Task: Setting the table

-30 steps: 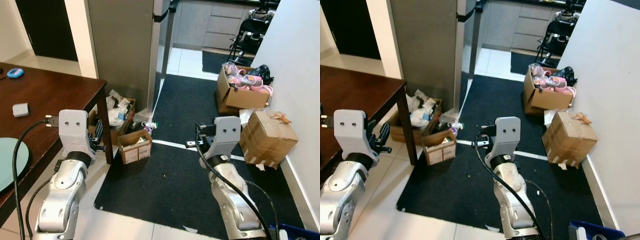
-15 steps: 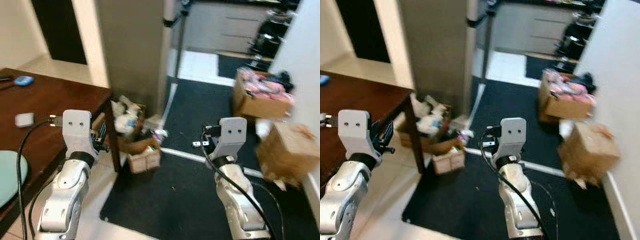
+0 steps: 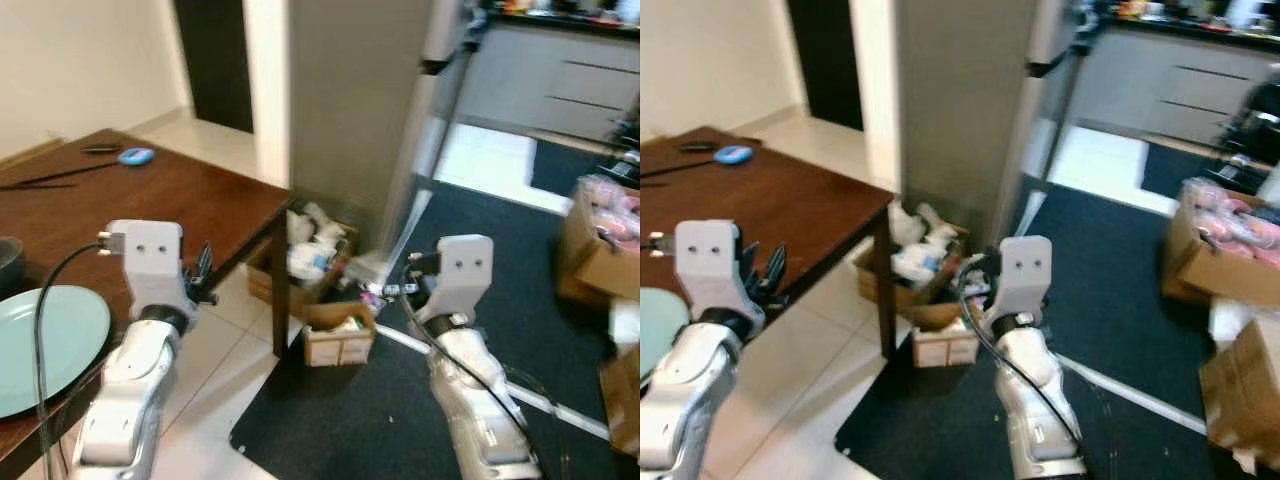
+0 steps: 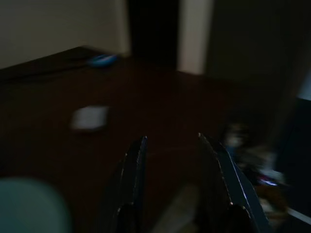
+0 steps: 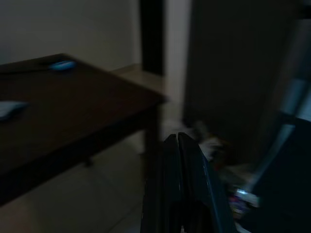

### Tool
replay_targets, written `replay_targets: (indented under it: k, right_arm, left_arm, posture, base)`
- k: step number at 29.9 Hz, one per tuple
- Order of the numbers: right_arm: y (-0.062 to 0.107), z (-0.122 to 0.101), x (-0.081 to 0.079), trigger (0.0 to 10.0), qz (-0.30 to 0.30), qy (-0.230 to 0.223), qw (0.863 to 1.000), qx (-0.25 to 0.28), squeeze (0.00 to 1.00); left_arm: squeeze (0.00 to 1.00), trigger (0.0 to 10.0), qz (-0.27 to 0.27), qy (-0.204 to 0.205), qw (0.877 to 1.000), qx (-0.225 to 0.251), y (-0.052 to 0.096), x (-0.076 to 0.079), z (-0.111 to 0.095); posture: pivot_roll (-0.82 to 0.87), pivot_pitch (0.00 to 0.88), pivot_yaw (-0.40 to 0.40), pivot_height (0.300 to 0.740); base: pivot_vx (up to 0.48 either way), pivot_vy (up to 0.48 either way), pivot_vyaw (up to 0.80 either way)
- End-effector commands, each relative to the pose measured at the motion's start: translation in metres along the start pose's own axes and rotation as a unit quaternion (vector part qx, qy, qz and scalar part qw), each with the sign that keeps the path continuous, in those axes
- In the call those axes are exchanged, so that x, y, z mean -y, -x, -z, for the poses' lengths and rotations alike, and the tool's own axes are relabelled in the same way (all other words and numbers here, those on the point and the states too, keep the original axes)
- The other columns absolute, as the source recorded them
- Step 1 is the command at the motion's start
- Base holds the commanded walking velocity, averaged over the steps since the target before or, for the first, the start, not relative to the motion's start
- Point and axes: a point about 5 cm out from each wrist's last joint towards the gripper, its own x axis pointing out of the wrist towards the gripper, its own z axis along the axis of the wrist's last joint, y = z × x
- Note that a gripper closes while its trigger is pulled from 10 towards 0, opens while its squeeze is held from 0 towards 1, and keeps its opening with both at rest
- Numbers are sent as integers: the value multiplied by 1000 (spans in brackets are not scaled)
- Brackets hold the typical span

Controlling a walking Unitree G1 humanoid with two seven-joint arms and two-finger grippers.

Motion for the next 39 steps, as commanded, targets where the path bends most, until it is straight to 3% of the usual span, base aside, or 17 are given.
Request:
replay_targets:
  k: [1, 39]
  right_arm:
    - [3, 4, 6, 10000, 10, 3, 1000, -9, 0]
    - [3, 4, 5, 10000, 12, 0, 1000, -9, 0]
  left_arm:
    - [0, 10000, 0, 2, 1000, -15, 3, 1, 6]
    - [0, 10000, 2, 0, 1000, -27, 2, 2, 7]
  posture:
    - [41, 115, 5, 740]
    - [43, 118, 8, 740]
  base:
    - [0, 0, 775]
    - [0, 0, 769]
